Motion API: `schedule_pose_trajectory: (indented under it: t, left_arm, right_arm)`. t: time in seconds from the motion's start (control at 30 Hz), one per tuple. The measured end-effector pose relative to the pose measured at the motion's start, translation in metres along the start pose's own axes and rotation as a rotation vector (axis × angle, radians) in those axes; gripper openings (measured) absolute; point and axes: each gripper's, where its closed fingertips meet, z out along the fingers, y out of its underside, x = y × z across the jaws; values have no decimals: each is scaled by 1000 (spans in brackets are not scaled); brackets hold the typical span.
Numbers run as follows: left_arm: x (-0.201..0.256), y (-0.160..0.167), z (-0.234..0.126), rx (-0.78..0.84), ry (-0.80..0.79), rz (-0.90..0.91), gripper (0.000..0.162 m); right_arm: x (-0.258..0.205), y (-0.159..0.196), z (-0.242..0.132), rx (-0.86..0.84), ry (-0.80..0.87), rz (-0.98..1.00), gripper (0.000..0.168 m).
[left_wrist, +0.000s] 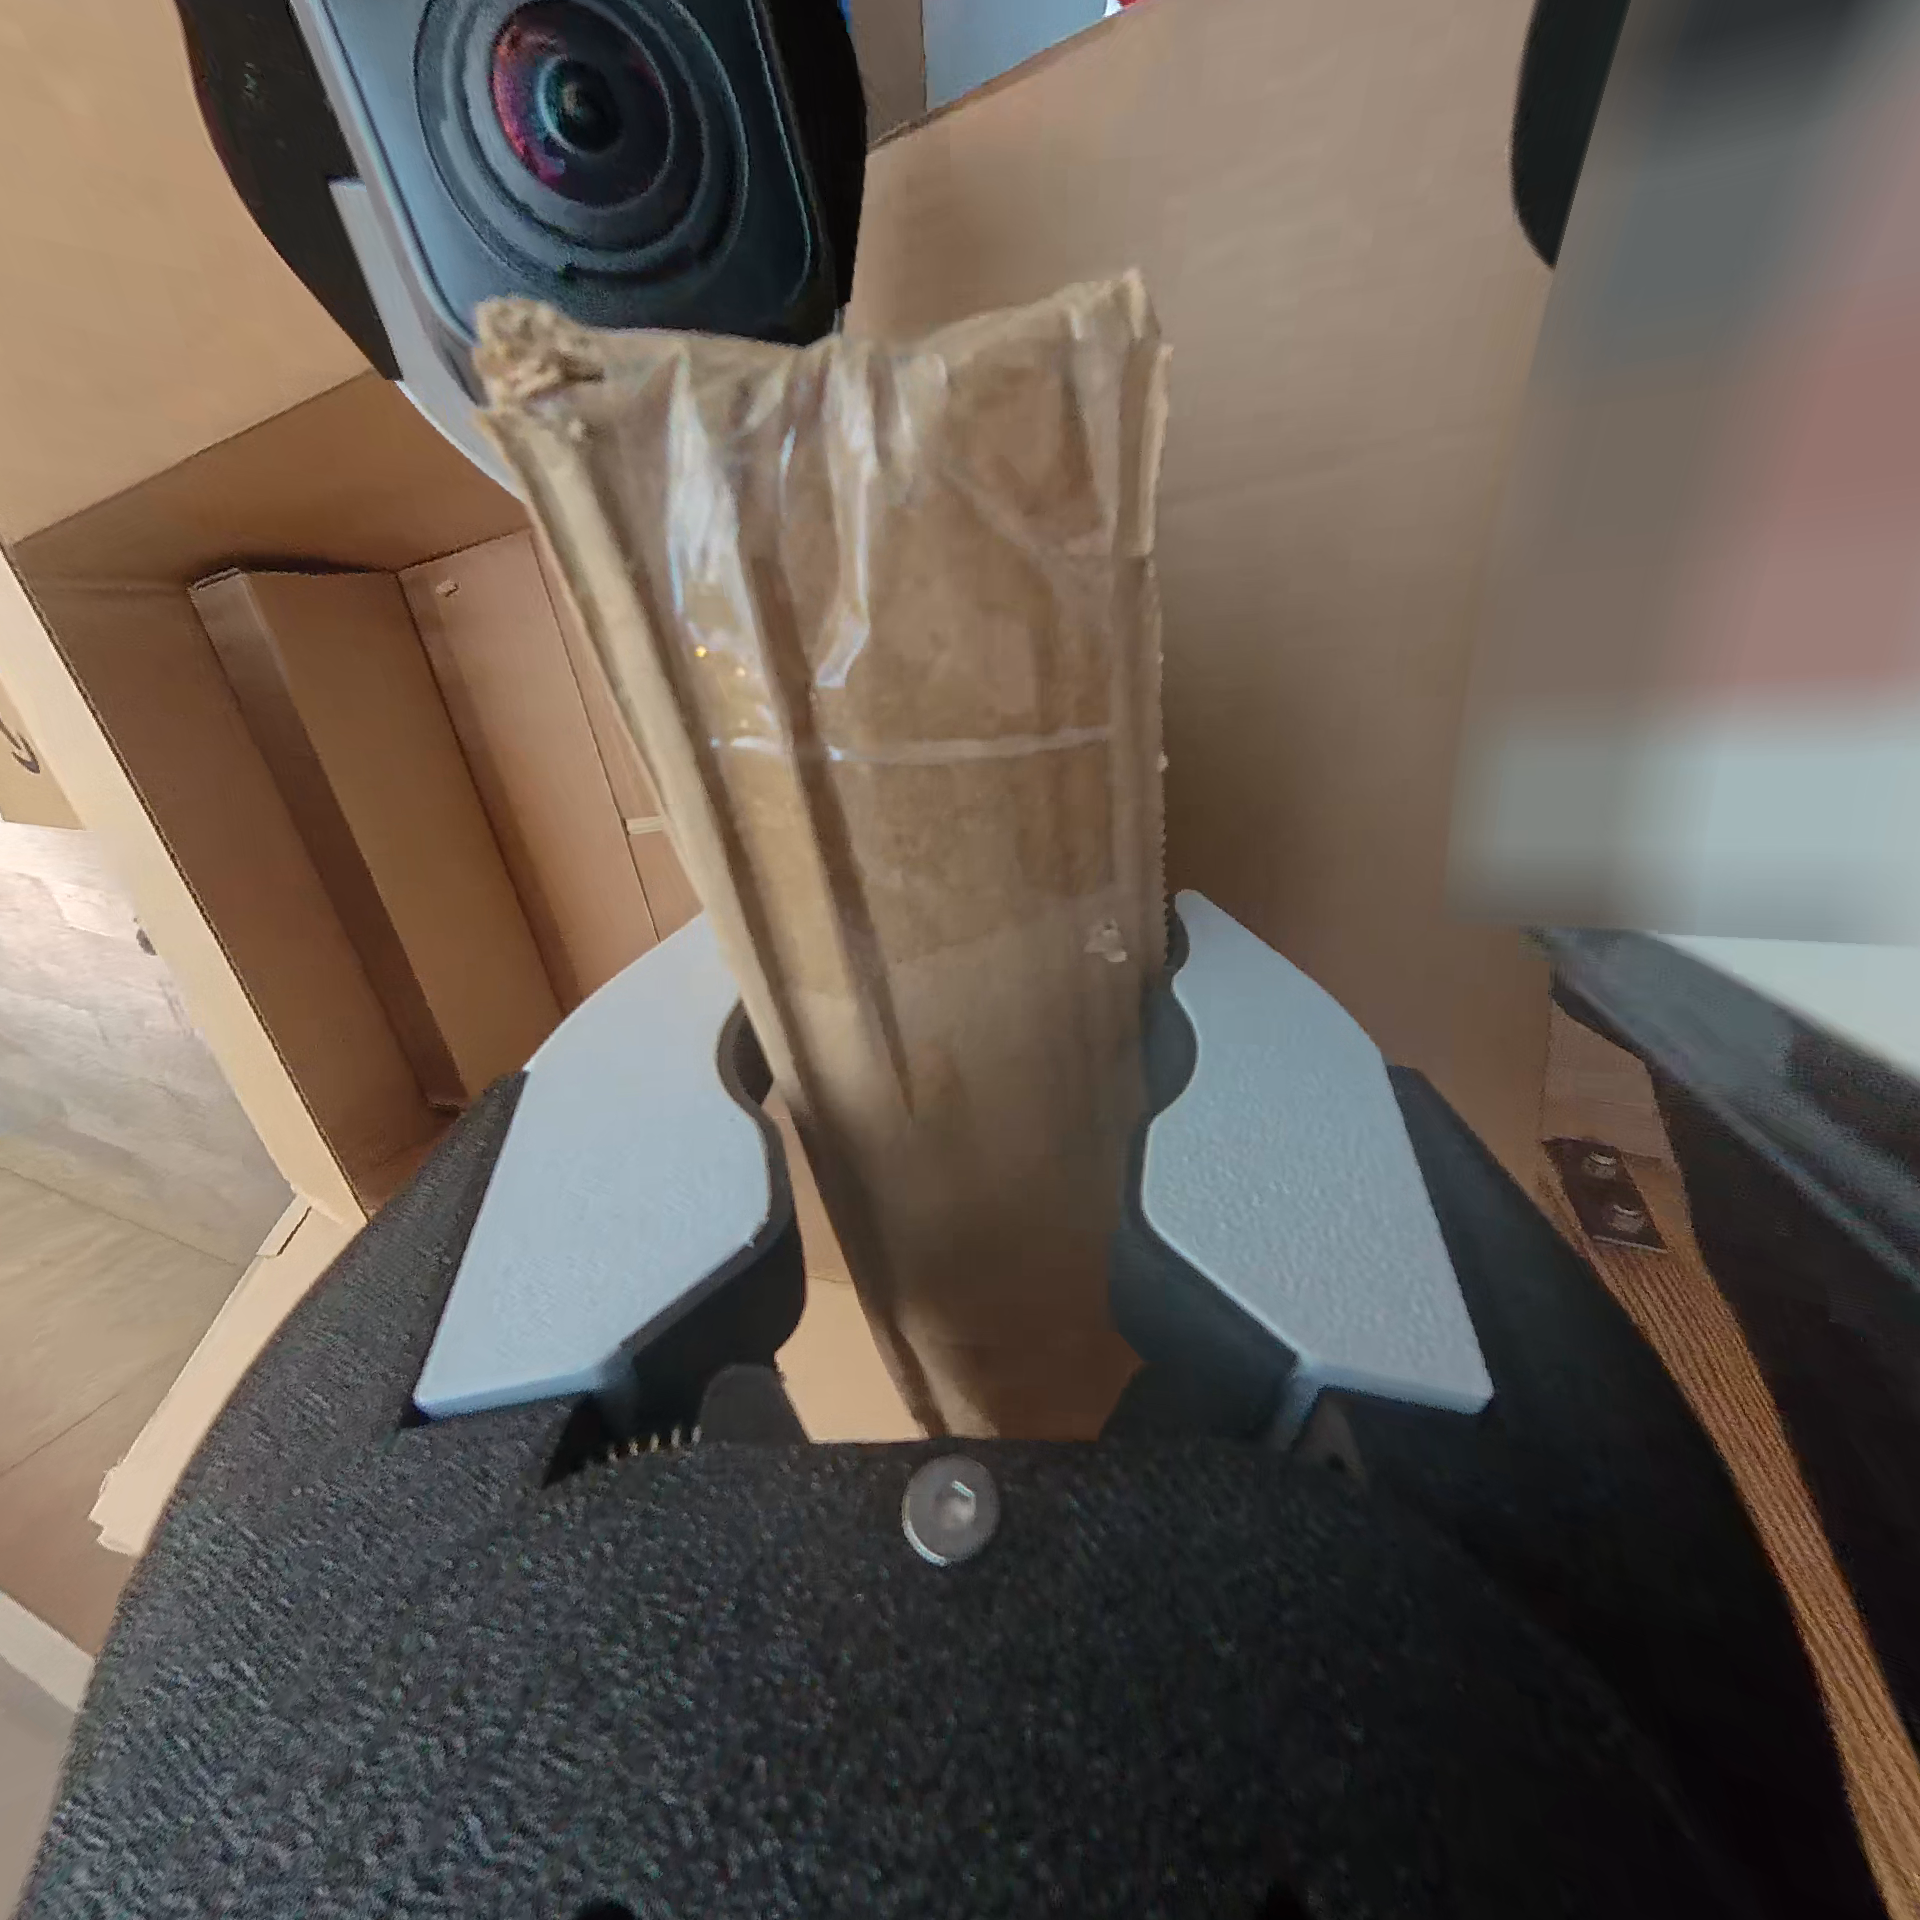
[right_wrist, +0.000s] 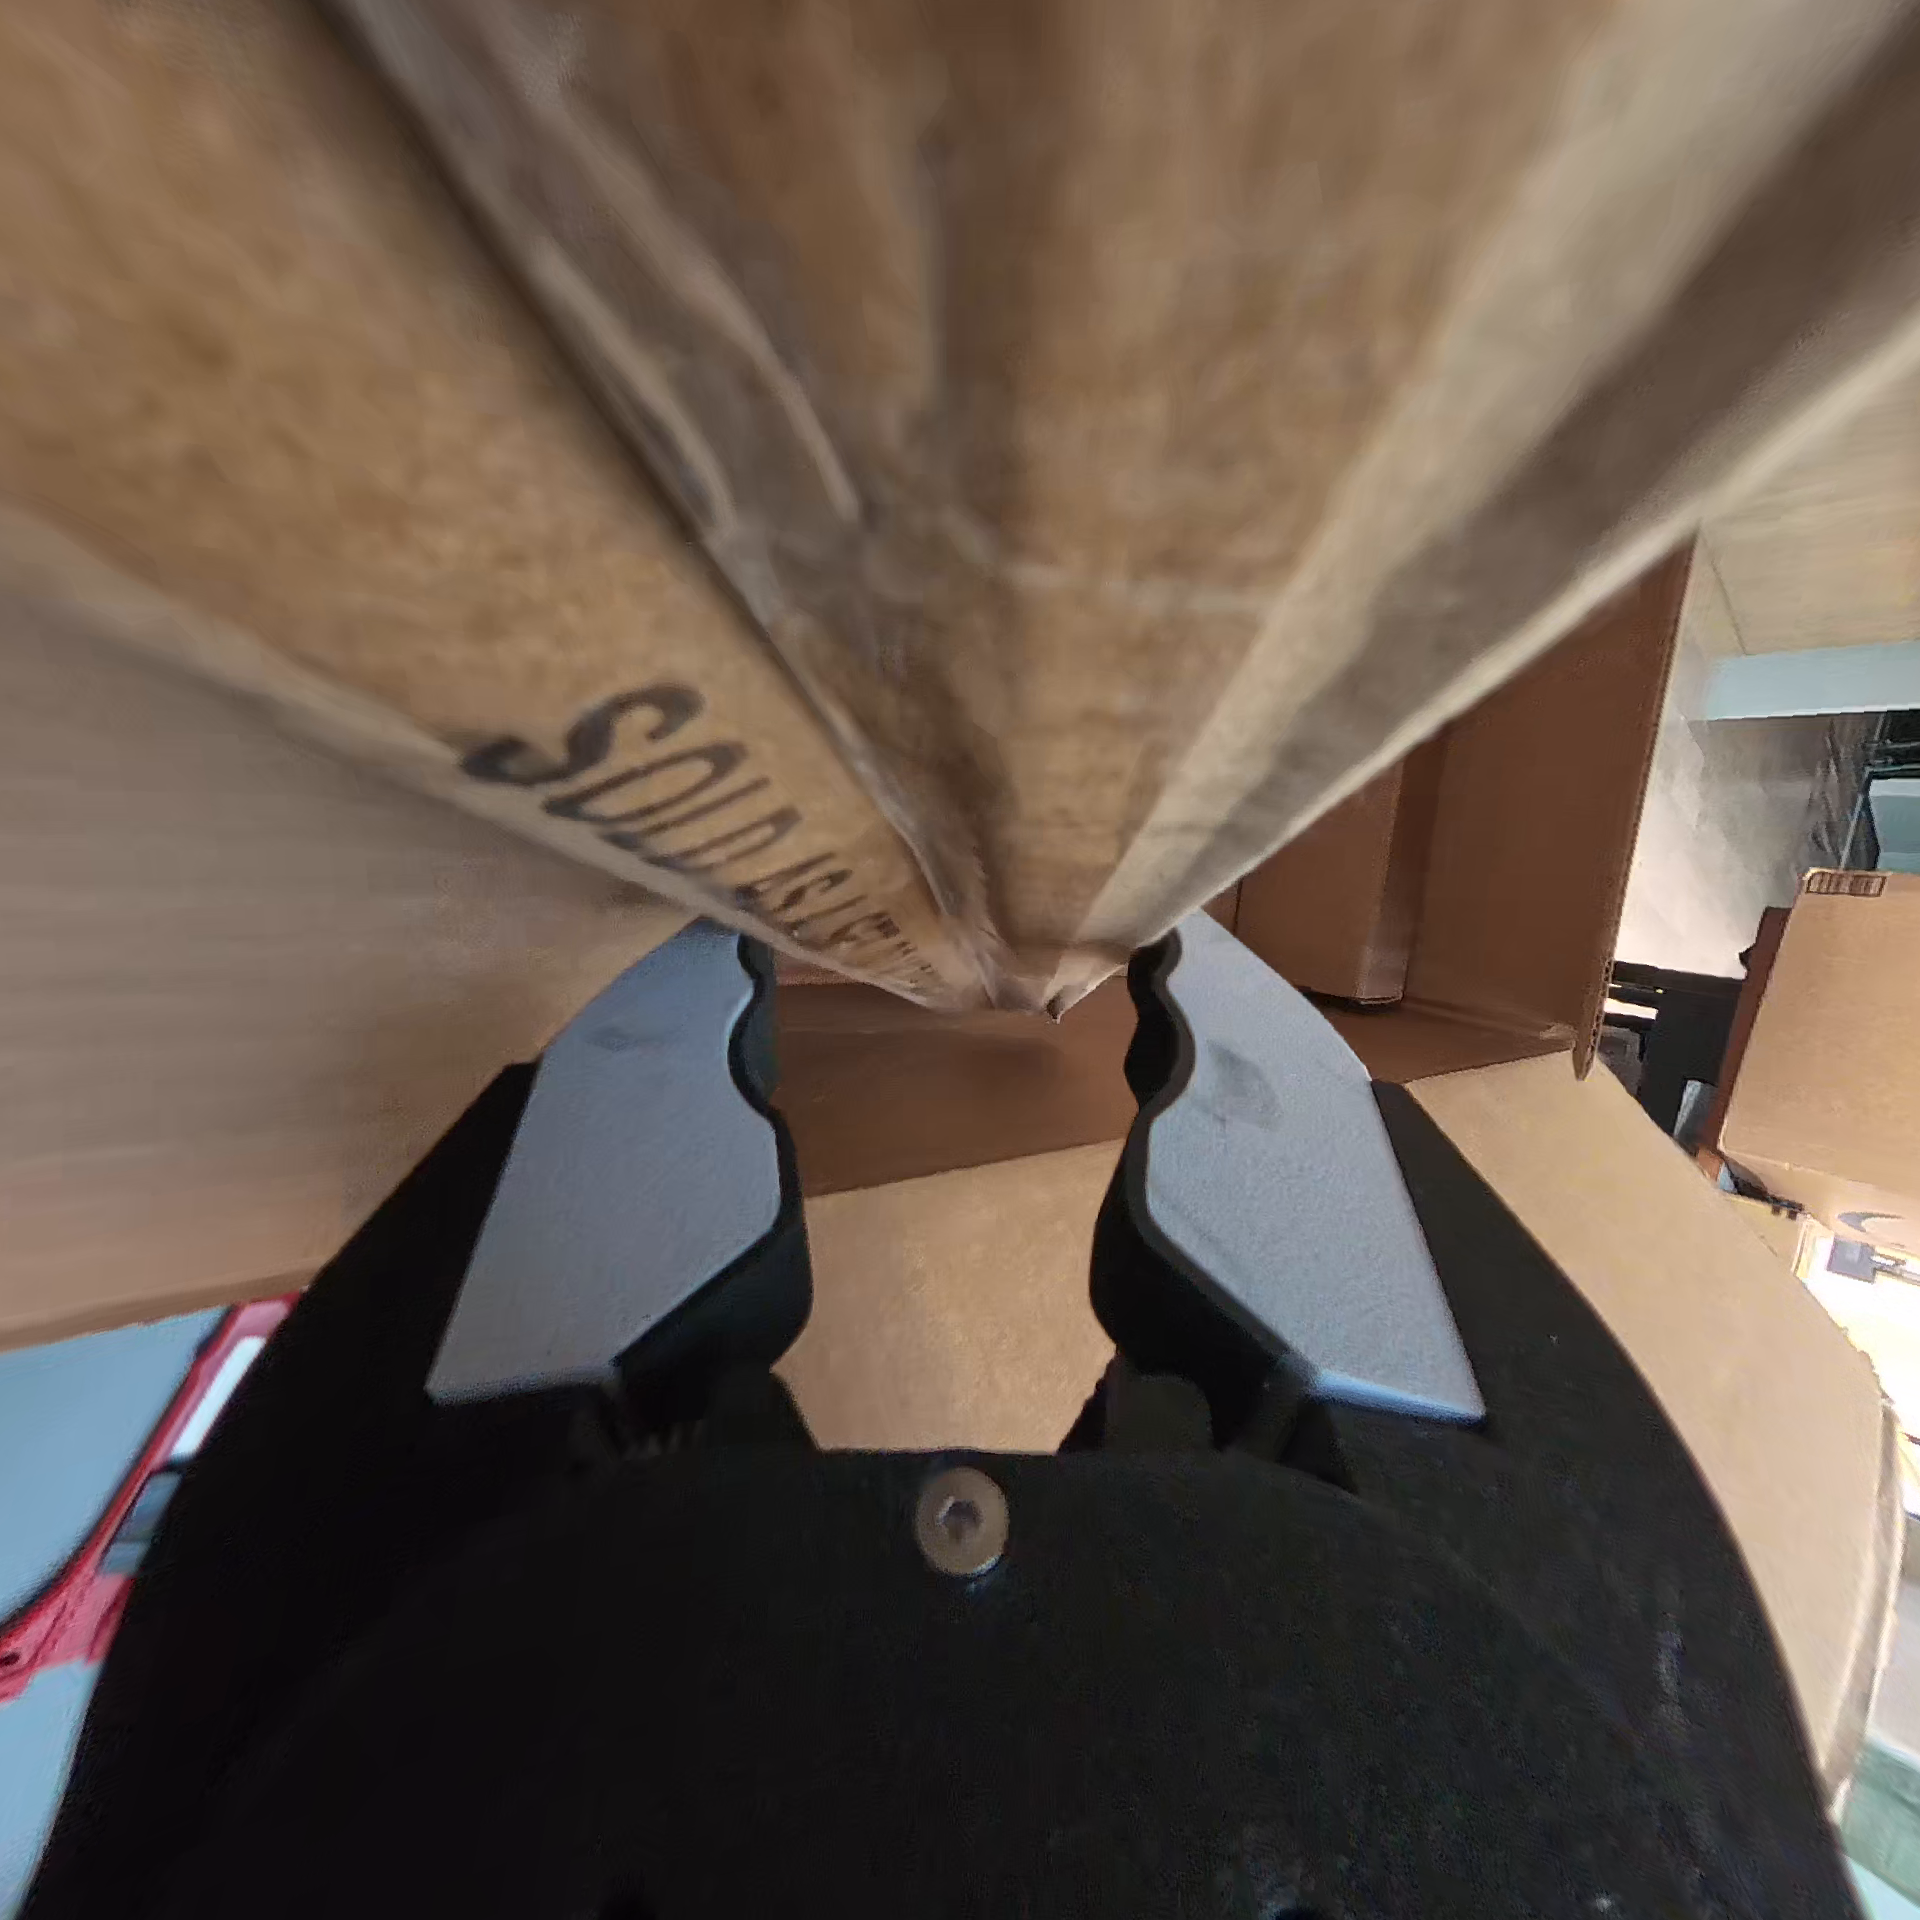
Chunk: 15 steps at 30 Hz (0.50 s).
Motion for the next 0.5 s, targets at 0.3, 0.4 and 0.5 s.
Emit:
schedule_pose_trajectory:
  t: [0.3, 0.4, 0.5]
  left_arm:
    - [23, -9, 9, 102, -31, -46, 72]
    - [24, -10, 8, 149, -17, -93, 73]
    - [25, -9, 4, 197, 2, -152, 72]
  right_arm:
    - [-15, 28, -22, -167, 27, 9, 0]
    - [-6, 28, -30, -165, 49, 156, 0]
    - [1, 26, -42, -121, 58, 386, 0]
